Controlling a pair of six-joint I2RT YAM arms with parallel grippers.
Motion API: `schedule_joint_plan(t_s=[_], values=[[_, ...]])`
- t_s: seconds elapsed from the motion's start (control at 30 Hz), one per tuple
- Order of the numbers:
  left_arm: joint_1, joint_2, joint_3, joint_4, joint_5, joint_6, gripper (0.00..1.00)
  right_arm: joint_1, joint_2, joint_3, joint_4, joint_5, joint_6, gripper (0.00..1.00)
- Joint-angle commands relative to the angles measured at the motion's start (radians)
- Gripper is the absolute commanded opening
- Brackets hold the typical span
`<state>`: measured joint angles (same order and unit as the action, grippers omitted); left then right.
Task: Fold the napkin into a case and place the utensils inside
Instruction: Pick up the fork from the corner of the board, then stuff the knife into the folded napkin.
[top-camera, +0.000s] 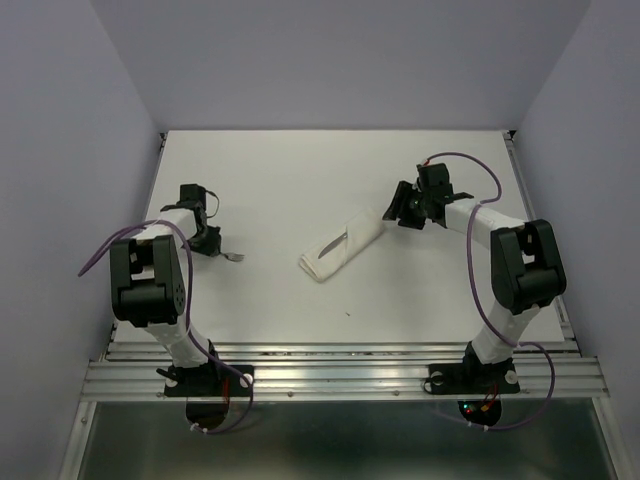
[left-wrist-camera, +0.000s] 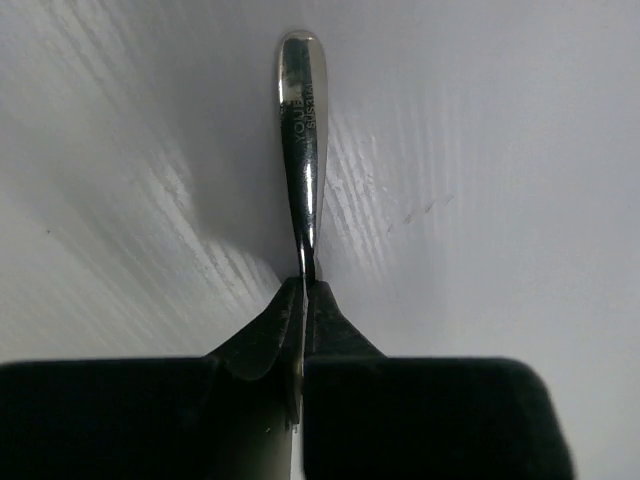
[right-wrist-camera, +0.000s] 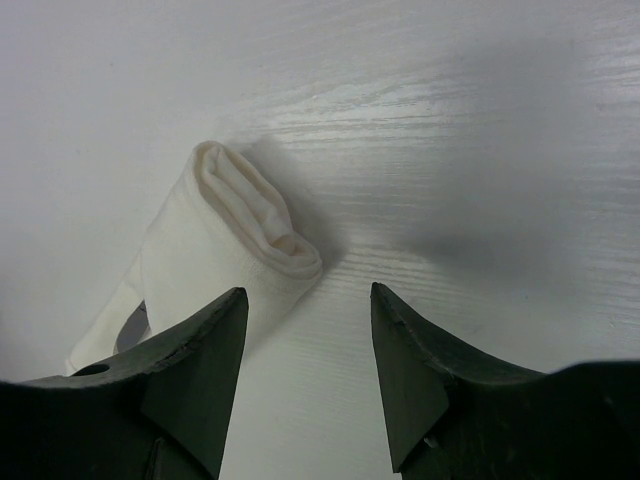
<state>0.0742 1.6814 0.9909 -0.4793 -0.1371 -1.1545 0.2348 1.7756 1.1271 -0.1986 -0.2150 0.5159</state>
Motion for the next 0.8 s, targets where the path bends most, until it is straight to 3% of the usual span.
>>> schedule_joint_plan(t_s=[0.0,0.13,0.2,0.37,0.47,0.77], values=[[-0.002,0.028,0.002,0.008,-0.018,0.068,0.02,-0.005,-0.004,0.011,0.034,-0.004,-0.007,0.58],[-0.042,0.038,0.078,-0.005,-0.042,0.212,0.0,-0.005,-0.002,0.014,0.034,-0.004,-0.005,0.58],[-0.069,0.058,0.141,-0.007,-0.05,0.361,0.0,-0.005,0.001,0.017,0.033,-0.006,-0.004,0.58],[-0.252,0.066,0.224,0.013,-0.061,0.637,0.0,-0.005,-0.005,0.016,0.033,-0.001,0.001,0.58],[-0.326,0.028,0.238,0.059,-0.019,0.804,0.0,-0.005,-0.015,0.011,0.03,0.008,0.003,0.58],[-0.442,-0.089,0.249,0.131,0.165,1.114,0.0,-0.005,-0.024,0.0,0.028,0.034,0.007,0.58]])
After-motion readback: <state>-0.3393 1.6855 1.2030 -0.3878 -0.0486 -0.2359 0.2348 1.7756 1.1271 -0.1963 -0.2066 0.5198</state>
